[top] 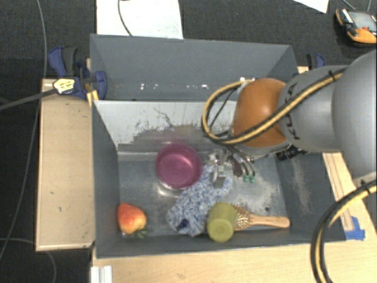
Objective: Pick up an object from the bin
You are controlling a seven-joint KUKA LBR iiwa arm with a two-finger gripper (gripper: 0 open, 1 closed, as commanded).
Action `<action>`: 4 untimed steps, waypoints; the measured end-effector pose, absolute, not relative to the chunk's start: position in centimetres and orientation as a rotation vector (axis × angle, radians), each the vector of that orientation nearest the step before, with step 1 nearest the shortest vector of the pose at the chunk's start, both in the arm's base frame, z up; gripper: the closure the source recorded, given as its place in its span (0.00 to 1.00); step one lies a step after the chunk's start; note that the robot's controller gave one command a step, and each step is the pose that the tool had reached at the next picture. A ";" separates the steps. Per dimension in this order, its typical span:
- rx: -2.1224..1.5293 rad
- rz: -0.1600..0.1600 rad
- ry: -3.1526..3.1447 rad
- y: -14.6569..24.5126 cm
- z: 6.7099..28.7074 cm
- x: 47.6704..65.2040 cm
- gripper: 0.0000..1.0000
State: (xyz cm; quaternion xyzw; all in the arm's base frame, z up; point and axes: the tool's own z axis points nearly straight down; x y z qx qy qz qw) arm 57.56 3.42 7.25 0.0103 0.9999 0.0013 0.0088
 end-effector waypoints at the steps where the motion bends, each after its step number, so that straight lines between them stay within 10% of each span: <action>1: 0.033 0.004 3.124 3.4 7.3 57.6 1.00; 4: -0.066 0.003 3.120 2.0 7.6 56.4 1.00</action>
Offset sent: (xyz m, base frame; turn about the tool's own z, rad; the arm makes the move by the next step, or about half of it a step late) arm 0.0000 0.0000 0.0000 0.0000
